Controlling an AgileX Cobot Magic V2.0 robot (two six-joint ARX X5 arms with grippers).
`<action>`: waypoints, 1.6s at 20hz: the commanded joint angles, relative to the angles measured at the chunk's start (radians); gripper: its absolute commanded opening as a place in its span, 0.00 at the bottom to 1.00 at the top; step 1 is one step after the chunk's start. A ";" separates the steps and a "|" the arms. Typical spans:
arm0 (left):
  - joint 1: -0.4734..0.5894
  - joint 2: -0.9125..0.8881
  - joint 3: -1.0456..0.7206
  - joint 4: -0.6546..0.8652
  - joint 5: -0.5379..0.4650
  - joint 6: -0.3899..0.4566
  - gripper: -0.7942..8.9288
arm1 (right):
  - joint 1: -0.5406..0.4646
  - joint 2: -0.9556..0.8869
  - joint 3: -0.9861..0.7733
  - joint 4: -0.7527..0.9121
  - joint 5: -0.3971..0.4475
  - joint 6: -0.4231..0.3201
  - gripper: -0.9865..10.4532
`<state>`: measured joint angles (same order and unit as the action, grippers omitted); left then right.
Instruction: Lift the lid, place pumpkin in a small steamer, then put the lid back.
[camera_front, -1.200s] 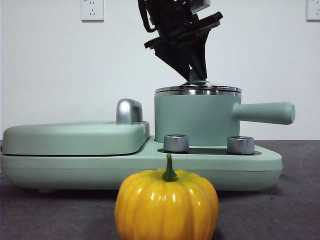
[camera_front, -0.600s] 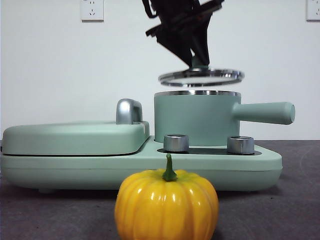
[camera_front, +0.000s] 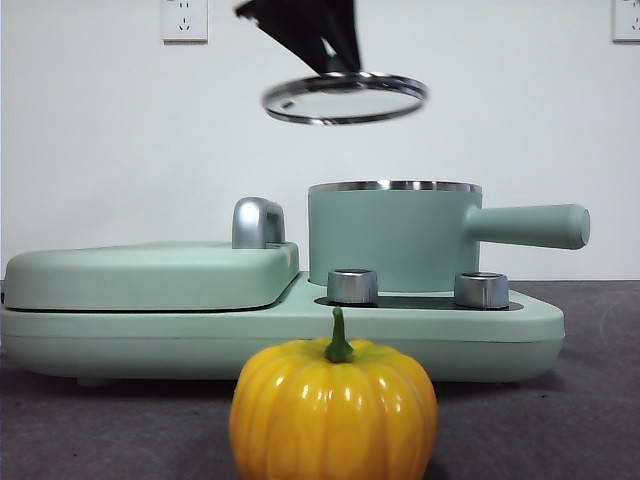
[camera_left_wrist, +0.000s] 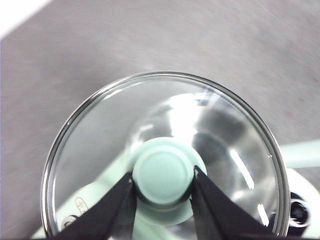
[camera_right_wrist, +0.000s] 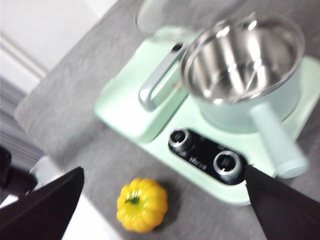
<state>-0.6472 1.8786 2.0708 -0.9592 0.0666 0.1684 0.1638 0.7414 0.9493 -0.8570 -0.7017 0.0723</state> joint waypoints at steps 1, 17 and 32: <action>0.033 -0.022 0.034 -0.001 0.001 -0.004 0.10 | 0.119 0.046 0.021 0.008 0.069 0.065 0.52; 0.335 -0.056 0.032 -0.042 0.002 -0.016 0.10 | 0.856 0.601 0.047 0.132 0.554 0.345 0.55; 0.362 -0.056 0.032 -0.043 0.003 -0.027 0.10 | 0.870 0.863 0.047 0.225 0.548 0.309 0.60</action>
<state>-0.2836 1.8320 2.0712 -1.0218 0.0666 0.1448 1.0210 1.5902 0.9791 -0.6384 -0.1543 0.3923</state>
